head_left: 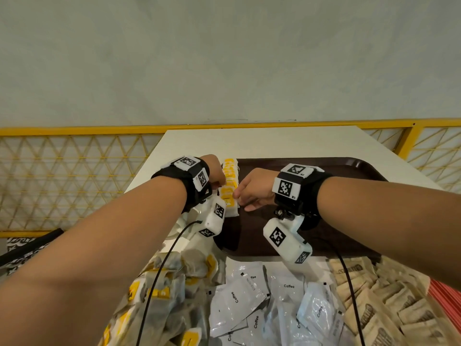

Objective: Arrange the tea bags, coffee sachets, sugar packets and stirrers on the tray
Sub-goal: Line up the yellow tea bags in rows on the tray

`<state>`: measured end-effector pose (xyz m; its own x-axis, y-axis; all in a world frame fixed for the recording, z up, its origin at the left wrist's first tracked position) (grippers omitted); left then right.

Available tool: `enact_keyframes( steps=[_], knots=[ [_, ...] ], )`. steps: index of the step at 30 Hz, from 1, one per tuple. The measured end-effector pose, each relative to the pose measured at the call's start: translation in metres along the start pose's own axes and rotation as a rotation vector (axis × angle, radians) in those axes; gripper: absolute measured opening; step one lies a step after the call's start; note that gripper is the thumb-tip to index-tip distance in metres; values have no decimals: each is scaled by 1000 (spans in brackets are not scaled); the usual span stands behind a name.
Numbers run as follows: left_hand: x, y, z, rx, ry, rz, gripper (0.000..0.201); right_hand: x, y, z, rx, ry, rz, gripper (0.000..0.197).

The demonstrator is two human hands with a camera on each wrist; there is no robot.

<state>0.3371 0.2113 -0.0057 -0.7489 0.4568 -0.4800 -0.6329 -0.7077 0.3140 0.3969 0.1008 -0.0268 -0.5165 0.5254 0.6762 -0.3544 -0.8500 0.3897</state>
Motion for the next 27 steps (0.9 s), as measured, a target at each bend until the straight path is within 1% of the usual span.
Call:
enact_keyframes(
  steps=[2,6,10,14,17,20,22,25,27],
  knots=[
    [3,0,0,12,36,9,19,-1,1,-2,13,-10,-4,11],
    [3,3,3,18,107,9,25,-2,2,-2,-2,-44,-3,17],
    [-2,4,5,13,-18,-24,17,0,3,0,-22,-43,7,17],
    [-3,1,0,-5,-95,-39,26,-1,5,1,-23,-10,19,10],
    [-2,-5,-5,-4,-124,-32,31,-2,12,0,34,-81,24,20],
    [-3,-8,-5,-1,-116,-28,33,0,18,-4,82,-4,77,22],
    [-4,-9,-2,-19,-97,-34,33,0,19,-9,128,57,86,26],
    [-5,-12,2,-61,-84,-39,28,1,19,-14,156,143,95,30],
    [-5,-13,1,-55,-86,-44,28,2,18,-17,162,220,106,31]
  ],
)
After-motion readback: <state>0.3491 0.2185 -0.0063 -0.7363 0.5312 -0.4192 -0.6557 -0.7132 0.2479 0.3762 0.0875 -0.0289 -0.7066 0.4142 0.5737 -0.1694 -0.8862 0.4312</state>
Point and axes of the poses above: each hand's wrist, its own y-axis away from the middle knuckle, its own z-axis out of the back of the hand, x = y × z, the point moved 8 cm from there along -y, towards the middle knuckle, and after that the axes turned 10 degrees about y, right-handed, at the moved point
